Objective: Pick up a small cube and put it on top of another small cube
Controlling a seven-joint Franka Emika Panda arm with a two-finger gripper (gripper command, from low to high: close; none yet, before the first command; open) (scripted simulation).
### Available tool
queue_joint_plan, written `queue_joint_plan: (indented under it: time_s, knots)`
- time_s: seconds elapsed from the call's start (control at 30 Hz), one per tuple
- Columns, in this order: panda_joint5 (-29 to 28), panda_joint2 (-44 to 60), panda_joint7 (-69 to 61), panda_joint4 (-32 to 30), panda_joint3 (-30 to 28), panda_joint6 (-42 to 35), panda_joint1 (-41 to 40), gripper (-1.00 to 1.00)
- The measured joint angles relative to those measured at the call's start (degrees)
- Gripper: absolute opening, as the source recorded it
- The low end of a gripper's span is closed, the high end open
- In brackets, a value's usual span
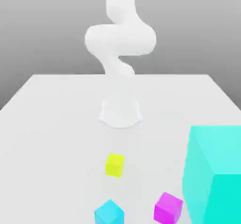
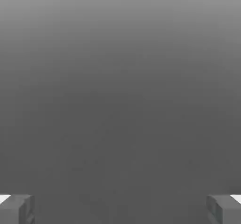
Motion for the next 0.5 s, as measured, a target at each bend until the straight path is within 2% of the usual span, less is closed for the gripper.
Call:
queue_joint_plan:
  time_s: [0.3,0.5]
  knots:
    - [-5.6,19.1,16.7,-1.8,6.3,6.4,-7.8,0.0]
    - [-9.4,31.7,27.8,-2.9,8.1,10.5,-10.5,0.0]
